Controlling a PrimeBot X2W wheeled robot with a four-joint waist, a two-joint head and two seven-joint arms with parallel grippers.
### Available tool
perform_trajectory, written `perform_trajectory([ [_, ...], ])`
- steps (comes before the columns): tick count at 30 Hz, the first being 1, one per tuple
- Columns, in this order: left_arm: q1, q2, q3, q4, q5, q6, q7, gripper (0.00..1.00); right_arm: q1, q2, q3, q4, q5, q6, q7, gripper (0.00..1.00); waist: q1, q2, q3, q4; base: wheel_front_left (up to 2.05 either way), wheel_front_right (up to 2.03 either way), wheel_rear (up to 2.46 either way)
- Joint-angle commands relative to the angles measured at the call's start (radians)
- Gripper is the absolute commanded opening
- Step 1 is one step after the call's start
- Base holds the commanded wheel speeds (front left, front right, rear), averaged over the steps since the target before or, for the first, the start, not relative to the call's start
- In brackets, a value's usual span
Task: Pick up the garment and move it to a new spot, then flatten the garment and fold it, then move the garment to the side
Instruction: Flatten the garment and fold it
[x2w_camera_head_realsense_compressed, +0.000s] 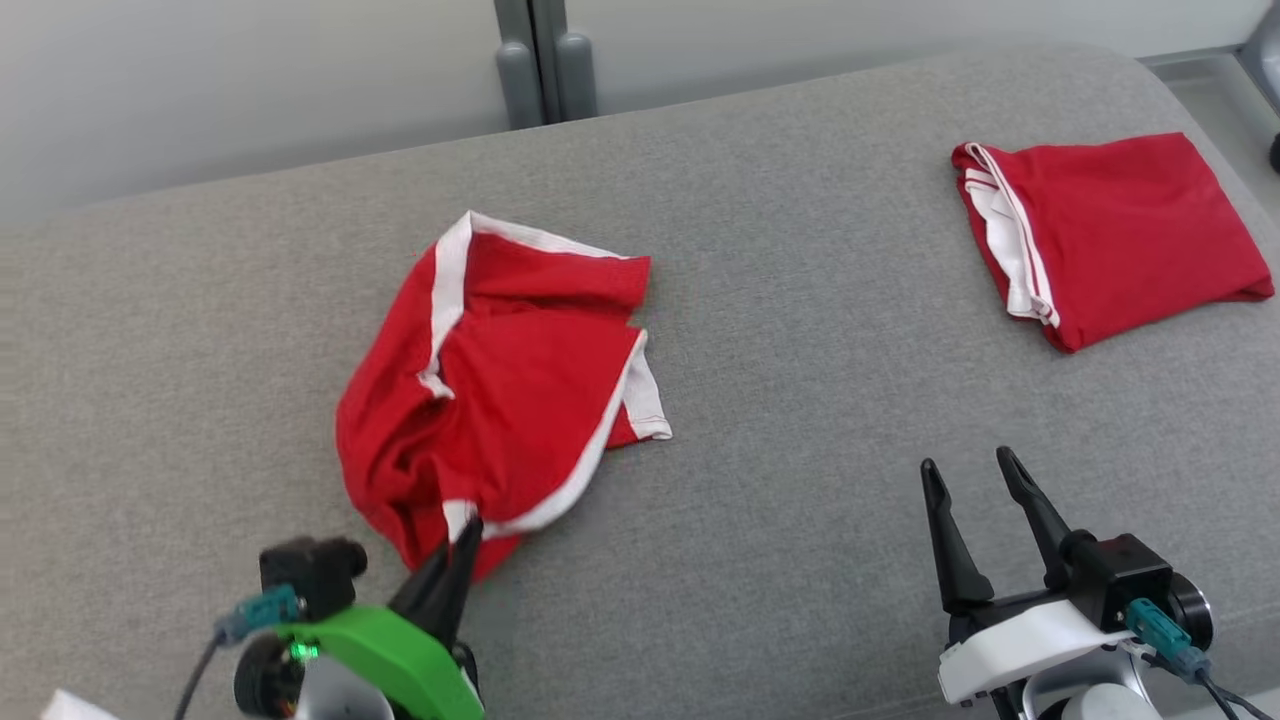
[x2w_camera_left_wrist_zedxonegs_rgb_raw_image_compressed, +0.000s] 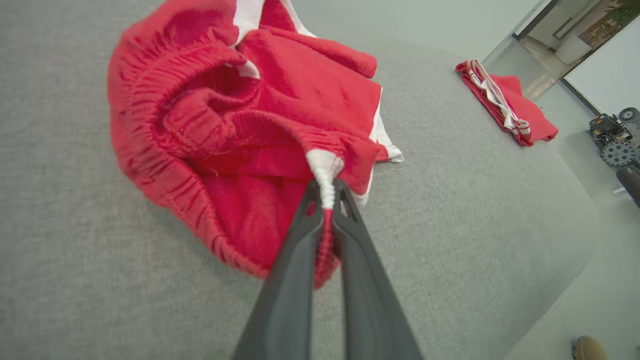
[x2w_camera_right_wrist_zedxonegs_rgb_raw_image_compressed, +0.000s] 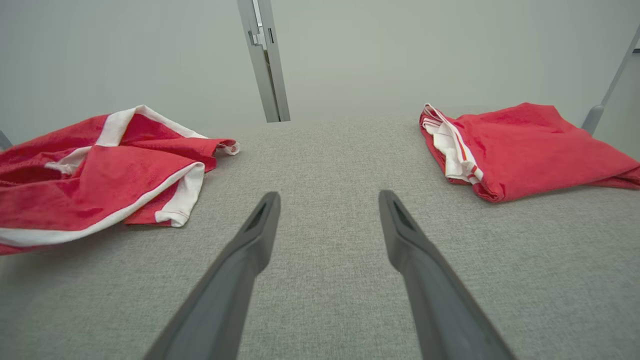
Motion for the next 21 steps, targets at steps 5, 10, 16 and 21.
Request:
perform_trajectory([
  [5, 0.18, -0.008, -0.014, -0.047, -0.038, 0.025, -0.028, 0.0, 0.028, -0.002, -0.008, 0.006, -0.013, -0.001, -0.003, 1.0, 0.0, 0.0, -0.04, 0.066, 0.0, 0.0, 0.0],
  [10, 0.243, -0.026, -0.035, -0.002, -0.041, 0.023, -0.057, 1.0, 0.032, -0.002, -0.003, 0.011, -0.023, -0.001, -0.003, 1.0, 0.0, 0.0, -0.055, 0.093, 0.0, 0.0, 0.0],
  [16, 0.273, -0.007, -0.024, 0.042, -0.033, 0.063, -0.051, 1.0, 0.027, -0.002, 0.001, 0.016, -0.022, -0.001, -0.003, 1.0, 0.0, 0.0, -0.065, 0.096, 0.0, 0.0, 0.0],
  [21, 0.269, 0.082, 0.004, -0.022, 0.02, 0.153, -0.003, 1.0, 0.031, -0.002, 0.002, 0.009, -0.014, -0.001, -0.003, 1.0, 0.0, 0.0, -0.061, 0.085, 0.0, 0.0, 0.0],
])
